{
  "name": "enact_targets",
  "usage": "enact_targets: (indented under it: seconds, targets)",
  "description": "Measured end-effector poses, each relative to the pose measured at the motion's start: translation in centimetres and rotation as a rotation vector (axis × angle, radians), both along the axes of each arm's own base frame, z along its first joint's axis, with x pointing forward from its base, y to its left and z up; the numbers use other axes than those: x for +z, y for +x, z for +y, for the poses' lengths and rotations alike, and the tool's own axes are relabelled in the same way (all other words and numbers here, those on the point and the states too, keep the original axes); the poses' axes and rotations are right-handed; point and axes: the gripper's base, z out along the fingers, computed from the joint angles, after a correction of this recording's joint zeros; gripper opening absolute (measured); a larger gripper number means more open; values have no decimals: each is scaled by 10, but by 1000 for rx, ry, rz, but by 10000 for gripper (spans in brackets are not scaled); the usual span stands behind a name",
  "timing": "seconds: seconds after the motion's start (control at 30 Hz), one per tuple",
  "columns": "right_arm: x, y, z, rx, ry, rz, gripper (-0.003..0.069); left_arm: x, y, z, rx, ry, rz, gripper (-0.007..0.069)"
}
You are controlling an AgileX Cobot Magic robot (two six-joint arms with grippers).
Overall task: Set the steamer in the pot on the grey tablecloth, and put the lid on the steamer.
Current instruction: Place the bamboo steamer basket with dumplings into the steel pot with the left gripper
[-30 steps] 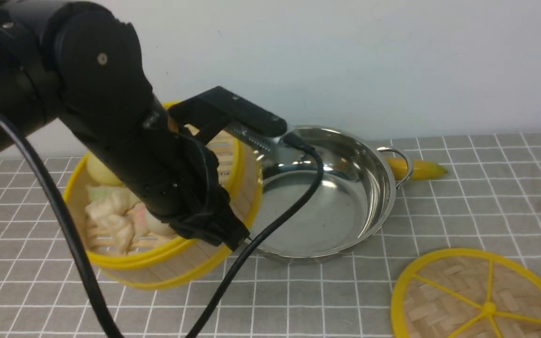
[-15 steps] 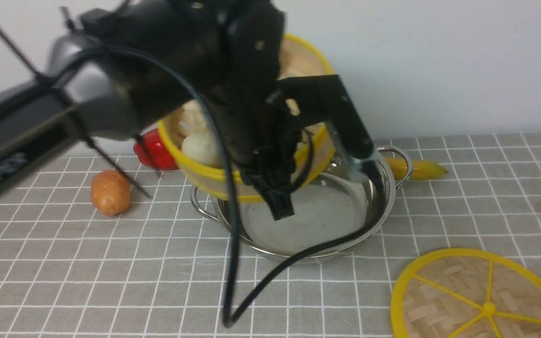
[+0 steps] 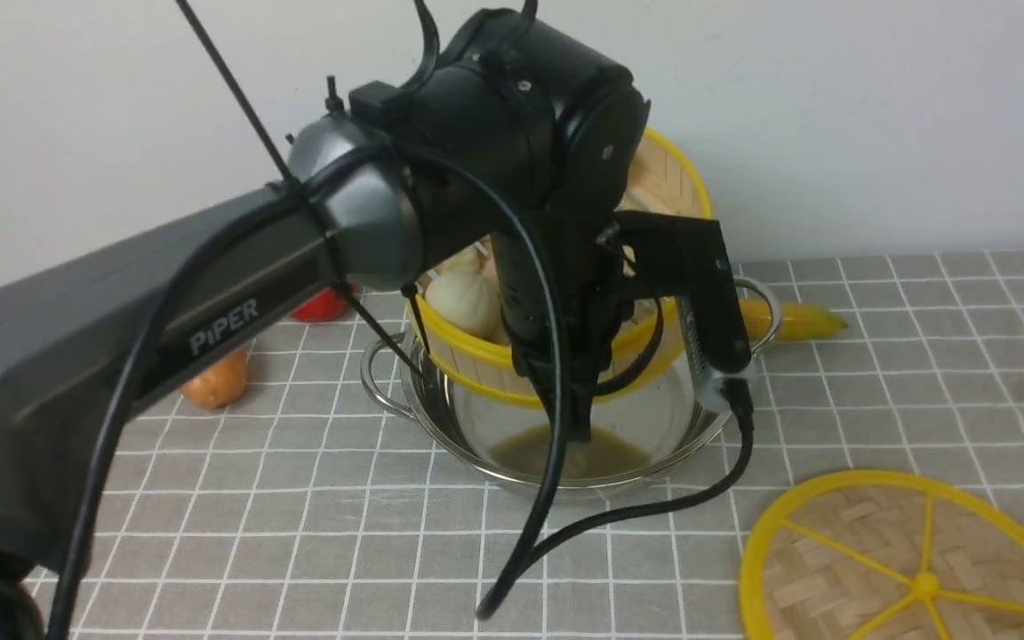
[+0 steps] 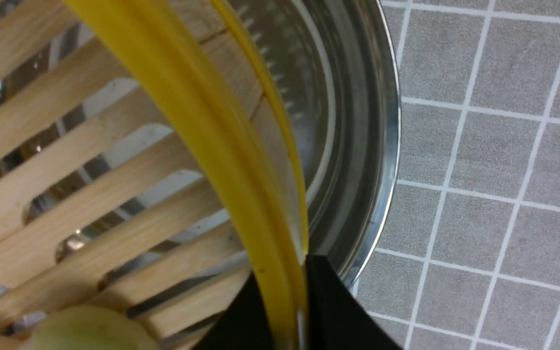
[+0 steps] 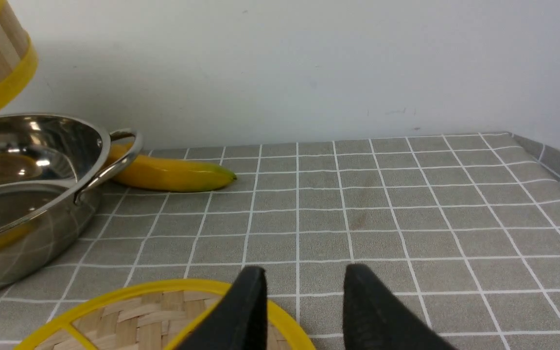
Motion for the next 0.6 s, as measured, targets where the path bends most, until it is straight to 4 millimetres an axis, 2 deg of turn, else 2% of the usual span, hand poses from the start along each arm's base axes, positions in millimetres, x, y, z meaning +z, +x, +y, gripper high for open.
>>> enact_targets:
  seconds: [0.33, 0.6]
  targets:
    - [0, 0, 0, 0, 0, 0, 245, -25, 10, -9, -52, 12, 9, 32]
    - [0, 0, 0, 0, 0, 0, 245, -38, 22, -4, -29, -11, 40, 32]
